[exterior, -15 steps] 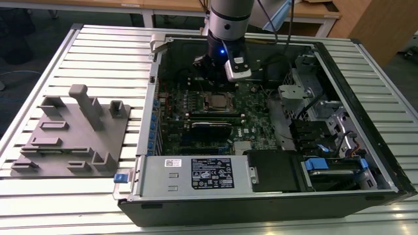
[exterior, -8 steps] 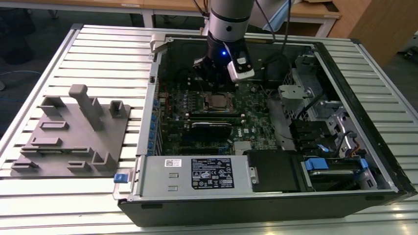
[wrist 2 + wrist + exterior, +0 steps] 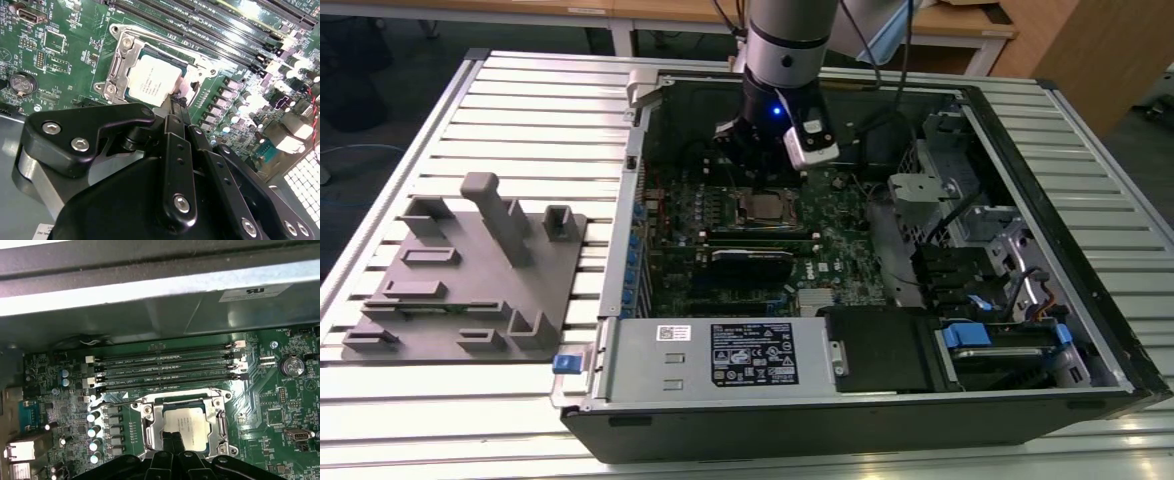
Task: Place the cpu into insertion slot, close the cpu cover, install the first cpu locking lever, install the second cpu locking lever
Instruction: 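Close the cpu cover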
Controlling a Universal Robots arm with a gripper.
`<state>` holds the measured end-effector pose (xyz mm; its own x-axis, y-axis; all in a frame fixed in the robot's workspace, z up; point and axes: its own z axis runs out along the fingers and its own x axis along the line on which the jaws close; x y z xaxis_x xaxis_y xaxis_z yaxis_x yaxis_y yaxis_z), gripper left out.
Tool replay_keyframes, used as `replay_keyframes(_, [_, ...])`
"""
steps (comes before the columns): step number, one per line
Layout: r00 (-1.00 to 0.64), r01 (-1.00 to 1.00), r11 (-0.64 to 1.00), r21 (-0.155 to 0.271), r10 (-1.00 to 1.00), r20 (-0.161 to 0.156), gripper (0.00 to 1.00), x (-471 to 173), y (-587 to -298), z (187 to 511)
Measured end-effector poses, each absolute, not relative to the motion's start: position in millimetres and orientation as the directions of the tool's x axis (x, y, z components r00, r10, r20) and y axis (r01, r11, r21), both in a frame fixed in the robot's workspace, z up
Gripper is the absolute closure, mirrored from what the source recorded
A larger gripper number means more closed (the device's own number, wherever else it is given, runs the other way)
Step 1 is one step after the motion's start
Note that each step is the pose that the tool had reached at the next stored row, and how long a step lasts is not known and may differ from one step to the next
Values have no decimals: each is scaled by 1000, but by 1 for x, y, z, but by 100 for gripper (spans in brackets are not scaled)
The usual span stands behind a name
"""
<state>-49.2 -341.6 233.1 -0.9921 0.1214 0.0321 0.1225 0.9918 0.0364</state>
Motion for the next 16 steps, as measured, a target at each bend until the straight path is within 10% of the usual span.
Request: replay_keyframes(16, [-993,122,992,13,122,7,89,-55,-342,222])
